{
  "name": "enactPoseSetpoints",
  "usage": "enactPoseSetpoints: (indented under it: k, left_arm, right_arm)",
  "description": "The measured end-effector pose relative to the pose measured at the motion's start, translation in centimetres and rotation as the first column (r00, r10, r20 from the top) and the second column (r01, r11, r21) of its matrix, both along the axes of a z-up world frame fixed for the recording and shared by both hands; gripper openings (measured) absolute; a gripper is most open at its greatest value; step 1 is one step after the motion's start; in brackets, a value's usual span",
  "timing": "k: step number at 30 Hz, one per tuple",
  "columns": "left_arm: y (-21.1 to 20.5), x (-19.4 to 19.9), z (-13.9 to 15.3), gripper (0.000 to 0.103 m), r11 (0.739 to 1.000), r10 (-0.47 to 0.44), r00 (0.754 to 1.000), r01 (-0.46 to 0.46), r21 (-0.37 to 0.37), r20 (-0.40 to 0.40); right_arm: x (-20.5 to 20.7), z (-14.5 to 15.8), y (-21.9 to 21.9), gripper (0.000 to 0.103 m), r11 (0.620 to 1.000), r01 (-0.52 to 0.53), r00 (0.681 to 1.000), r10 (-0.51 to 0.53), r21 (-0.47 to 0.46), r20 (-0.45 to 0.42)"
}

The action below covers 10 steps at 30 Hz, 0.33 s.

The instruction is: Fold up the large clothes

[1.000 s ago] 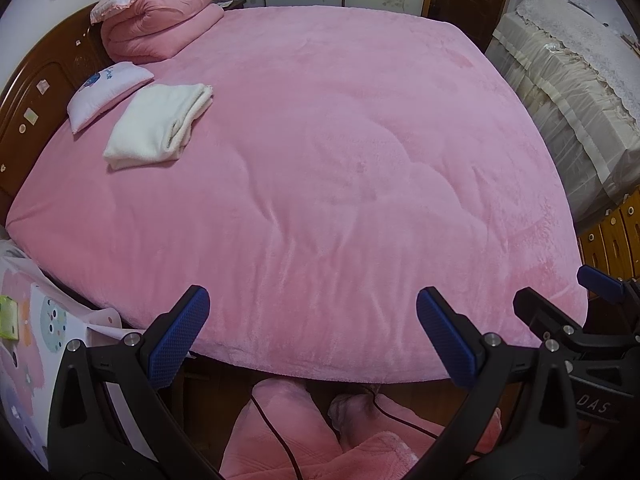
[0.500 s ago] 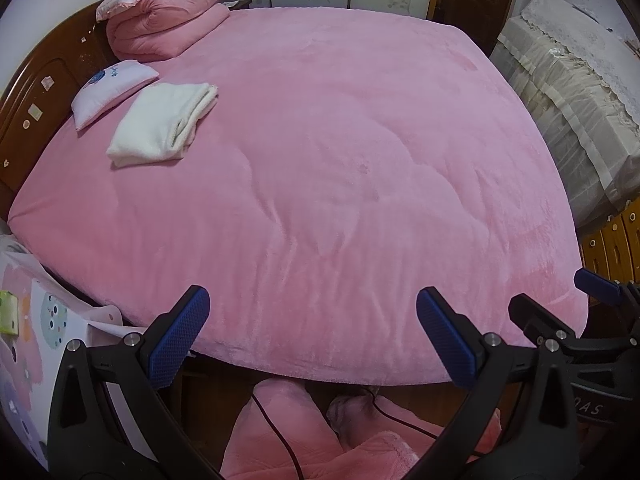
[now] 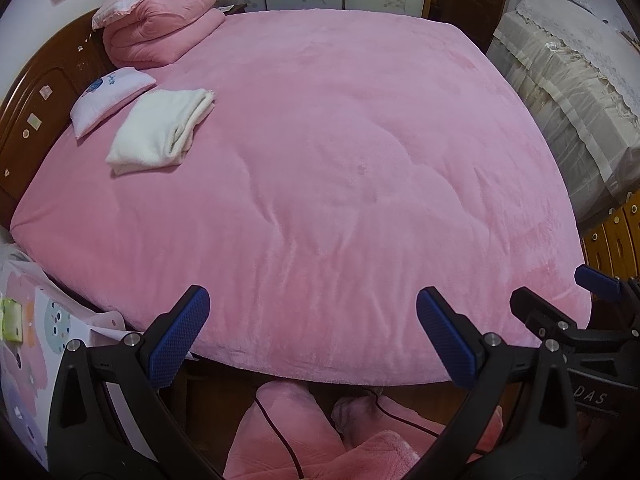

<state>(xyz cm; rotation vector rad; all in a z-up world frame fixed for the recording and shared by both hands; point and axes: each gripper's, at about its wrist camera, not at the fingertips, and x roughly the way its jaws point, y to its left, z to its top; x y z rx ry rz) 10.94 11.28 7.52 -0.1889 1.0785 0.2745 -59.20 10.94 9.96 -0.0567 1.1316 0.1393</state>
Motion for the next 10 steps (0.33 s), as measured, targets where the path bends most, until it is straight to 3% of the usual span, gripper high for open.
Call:
enactPoseSetpoints:
  k: [10]
  left_arm:
    - [-0.51, -0.08, 0.35, 0.102, 1.0, -0.013, 1.0, 0.013, 0.022, 0.009]
  right_arm:
    - [-0.2, -0.4, 0.13, 0.103, 1.0, 0.019, 1.0, -0.019, 0.01, -0.008]
